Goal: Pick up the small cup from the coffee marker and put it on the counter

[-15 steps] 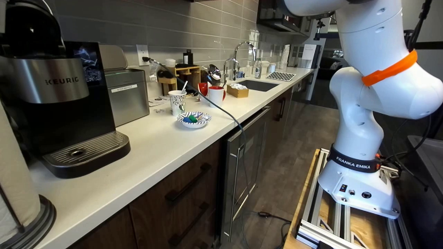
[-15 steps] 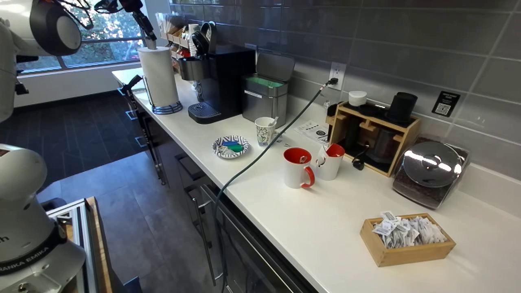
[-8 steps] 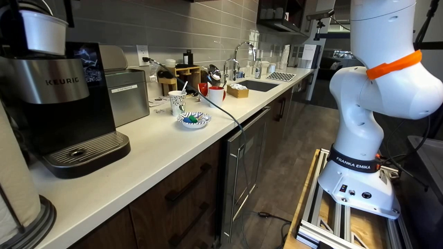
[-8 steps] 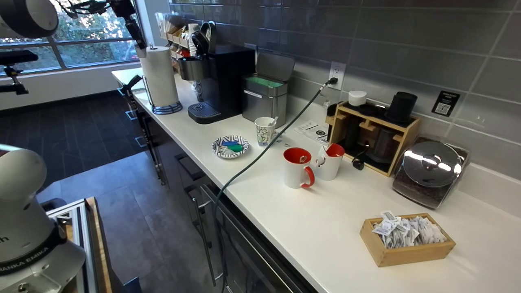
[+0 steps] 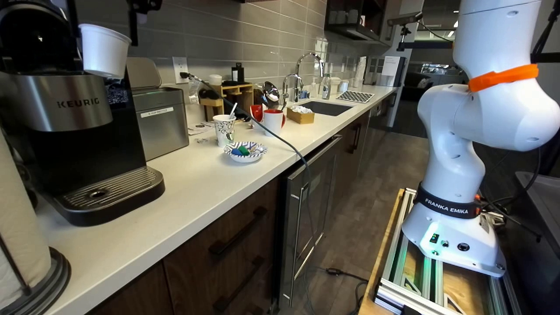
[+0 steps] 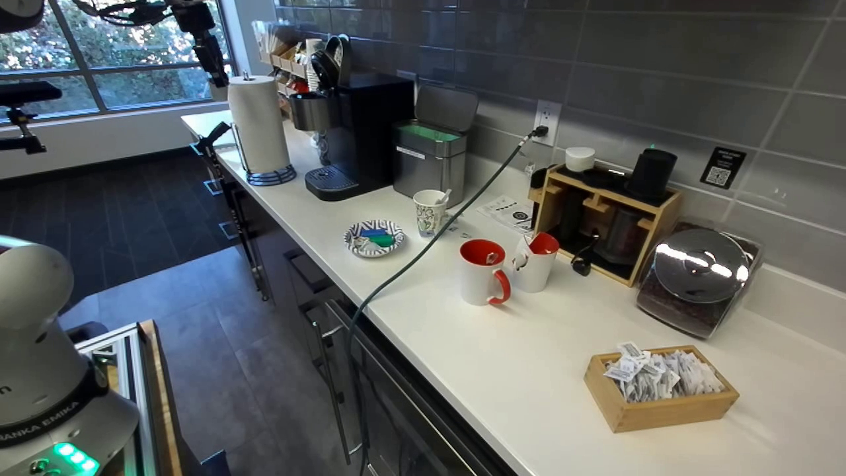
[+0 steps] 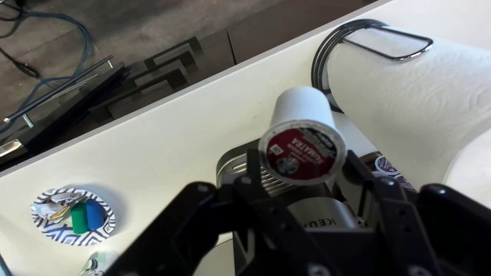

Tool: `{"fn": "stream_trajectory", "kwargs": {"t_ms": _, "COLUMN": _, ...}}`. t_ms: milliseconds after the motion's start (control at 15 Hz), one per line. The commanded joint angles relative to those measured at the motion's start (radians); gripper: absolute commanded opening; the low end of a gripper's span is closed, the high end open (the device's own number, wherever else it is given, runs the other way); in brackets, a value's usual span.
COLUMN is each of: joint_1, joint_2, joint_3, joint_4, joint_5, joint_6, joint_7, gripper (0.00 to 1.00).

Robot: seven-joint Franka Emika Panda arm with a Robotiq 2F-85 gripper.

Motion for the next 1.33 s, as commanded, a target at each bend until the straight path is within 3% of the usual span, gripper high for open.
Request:
{"fn": "stream_trajectory", "kwargs": {"t_ms": 0, "joint_1": 0.001, "joint_2": 0.002, "joint_3": 0.000, "joint_4": 0.002, "joint_5": 0.000, "joint_6": 0.000, "joint_7": 0.000, "gripper": 0.53}}
{"fn": "stream_trajectory", "kwargs": {"t_ms": 200, "joint_1": 0.002, "joint_2": 0.006, "joint_3": 0.001, "joint_4": 0.004, "joint_5": 0.000, "joint_6": 0.000, "joint_7": 0.000, "gripper": 0.53}}
{"fn": "stream_trajectory", "kwargs": {"t_ms": 267, "joint_1": -0.004, "joint_2": -0.013, "joint_3": -0.001, "joint_4": -0.030, "joint_5": 0.010, "joint_6": 0.014, "joint_7": 0.004, "gripper": 0.28}}
{"fn": "stream_trajectory", "kwargs": {"t_ms": 400, "joint_1": -0.015, "joint_2": -0.116, "joint_3": -0.002, "joint_4": -0.196, "joint_5": -0.002, "joint_6": 0.110, "joint_7": -0.064, "gripper": 0.28}}
{"fn": "stream_trajectory", "kwargs": {"t_ms": 667, "joint_1": -0.030, "joint_2": -0.243, "joint_3": -0.006, "joint_4": -0.379, "joint_5": 0.013, "joint_6": 0.216, "joint_7": -0.207, "gripper": 0.28}}
{"fn": "stream_trajectory", "kwargs": {"t_ms": 733, "joint_1": -0.109, "joint_2": -0.276, "joint_3": 0.071, "joint_4": -0.422, "joint_5": 0.020, "joint_6": 0.231, "joint_7": -0.239, "gripper": 0.28}}
{"fn": "stream_trajectory", "kwargs": {"t_ms": 1000, "joint_1": -0.228, "joint_2": -0.427, "joint_3": 0.129, "joint_4": -0.622, "joint_5": 0.141, "joint_6": 0.137, "joint_7": -0.286, "gripper": 0.28}}
{"fn": "stream_trajectory", "kwargs": {"t_ms": 1267, "joint_1": -0.378, "joint_2": -0.538, "joint_3": 0.163, "joint_4": -0.746, "joint_5": 0.185, "joint_6": -0.070, "joint_7": -0.328, "gripper": 0.28}}
